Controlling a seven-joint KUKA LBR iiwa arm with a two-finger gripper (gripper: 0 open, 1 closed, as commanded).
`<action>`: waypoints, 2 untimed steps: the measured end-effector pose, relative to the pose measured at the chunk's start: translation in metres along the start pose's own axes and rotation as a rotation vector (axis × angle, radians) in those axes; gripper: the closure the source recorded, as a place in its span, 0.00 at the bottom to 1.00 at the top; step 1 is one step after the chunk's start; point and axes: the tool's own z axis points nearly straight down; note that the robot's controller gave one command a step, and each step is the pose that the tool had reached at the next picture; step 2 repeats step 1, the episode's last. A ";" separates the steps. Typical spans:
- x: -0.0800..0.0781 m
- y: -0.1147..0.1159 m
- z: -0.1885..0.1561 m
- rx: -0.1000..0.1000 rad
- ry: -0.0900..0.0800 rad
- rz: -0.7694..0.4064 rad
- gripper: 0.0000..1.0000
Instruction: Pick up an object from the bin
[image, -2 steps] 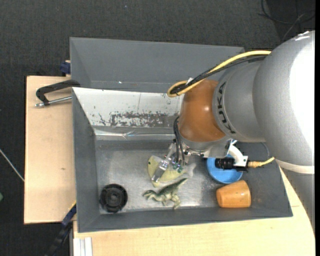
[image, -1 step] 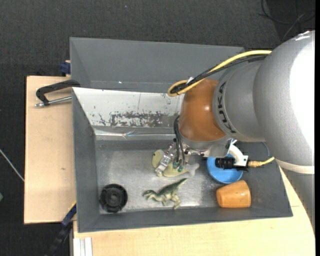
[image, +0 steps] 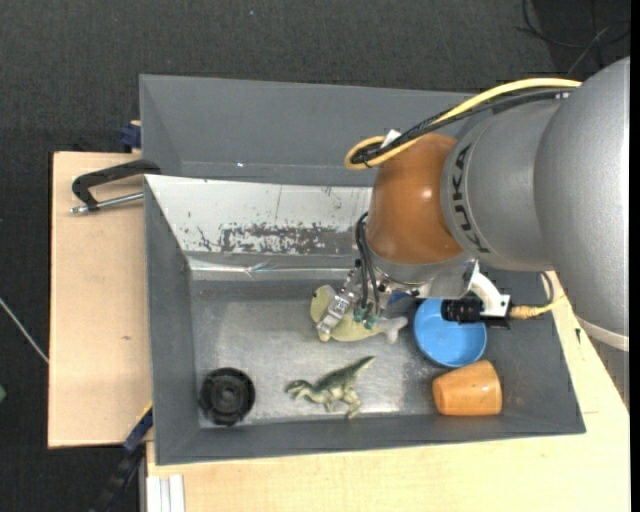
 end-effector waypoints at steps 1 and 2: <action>-0.001 0.002 -0.030 0.000 0.000 -0.002 1.00; -0.001 0.002 -0.030 0.000 0.000 -0.002 1.00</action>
Offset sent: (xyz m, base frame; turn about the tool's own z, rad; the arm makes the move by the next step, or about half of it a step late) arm 0.0001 0.0000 0.0272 0.0000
